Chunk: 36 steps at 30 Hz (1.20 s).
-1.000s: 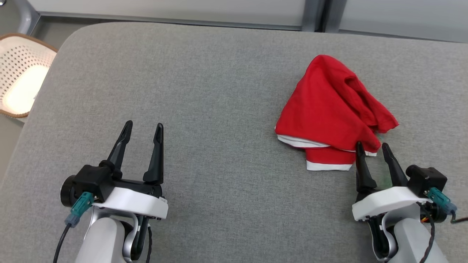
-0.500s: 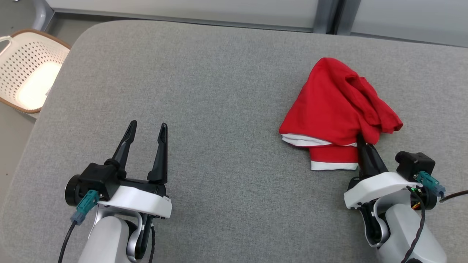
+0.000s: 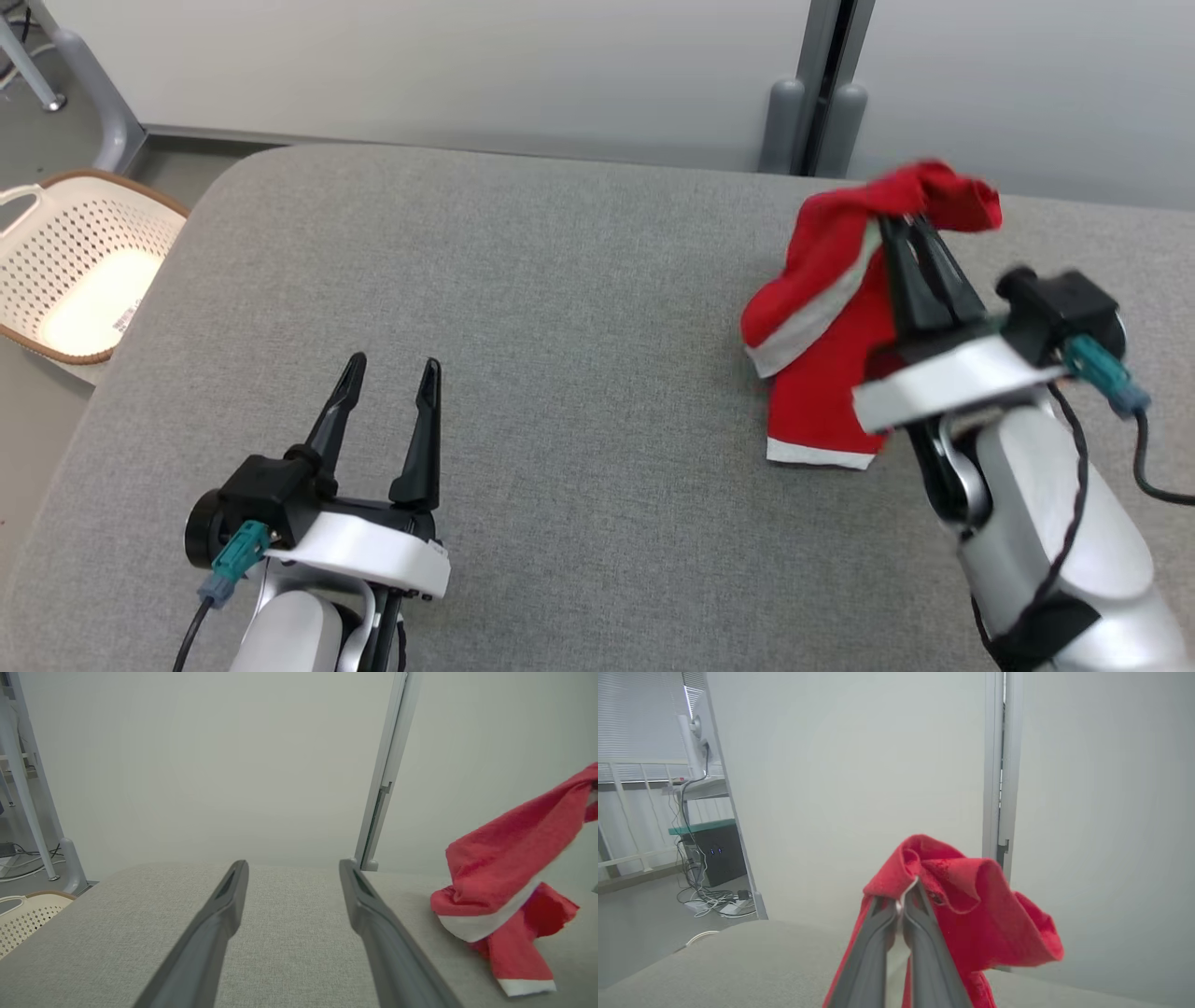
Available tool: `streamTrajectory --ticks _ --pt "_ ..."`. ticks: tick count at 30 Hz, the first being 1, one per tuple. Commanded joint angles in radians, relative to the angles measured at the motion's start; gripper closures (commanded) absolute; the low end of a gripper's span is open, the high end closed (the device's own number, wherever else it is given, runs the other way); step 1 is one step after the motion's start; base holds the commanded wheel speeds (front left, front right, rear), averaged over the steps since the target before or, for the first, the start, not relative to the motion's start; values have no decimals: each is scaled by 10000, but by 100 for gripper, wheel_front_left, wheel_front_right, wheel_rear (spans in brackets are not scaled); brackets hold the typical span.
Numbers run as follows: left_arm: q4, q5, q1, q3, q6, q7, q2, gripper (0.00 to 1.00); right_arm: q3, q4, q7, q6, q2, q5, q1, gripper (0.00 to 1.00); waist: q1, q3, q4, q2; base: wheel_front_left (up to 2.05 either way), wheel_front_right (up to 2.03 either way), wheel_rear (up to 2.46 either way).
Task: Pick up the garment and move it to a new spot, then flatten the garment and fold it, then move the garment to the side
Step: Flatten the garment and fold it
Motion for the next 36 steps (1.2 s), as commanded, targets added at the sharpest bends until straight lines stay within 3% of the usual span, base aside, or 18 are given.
streamTrajectory --ticks 1,6,13,18,27,36 --pt "-6 -54 110 13 71 5 36 0 229 -207 112 26 9 44 -352 100 0 -155 -17 0 0 0 0" --pt "-50 -97 299 86 124 5 37 0 1170 -1004 203 24 101 541 -1952 100 0 -293 -44 0 0 0 0" --pt "-114 -180 378 197 184 5 34 0 935 -1578 -21 24 239 949 -3369 100 0 -242 -29 0 0 0 0" --pt "-137 -299 350 102 237 5 34 0 1014 -1111 147 24 -368 652 -2224 100 0 -77 -47 0 0 0 0" --pt "-72 -146 64 116 195 5 32 0 310 166 848 25 -1526 942 1439 100 0 356 -472 0 0 0 0" --pt "13 35 -283 139 40 5 38 0 -454 1159 1056 25 -1124 838 1532 100 0 631 -949 0 0 0 0"
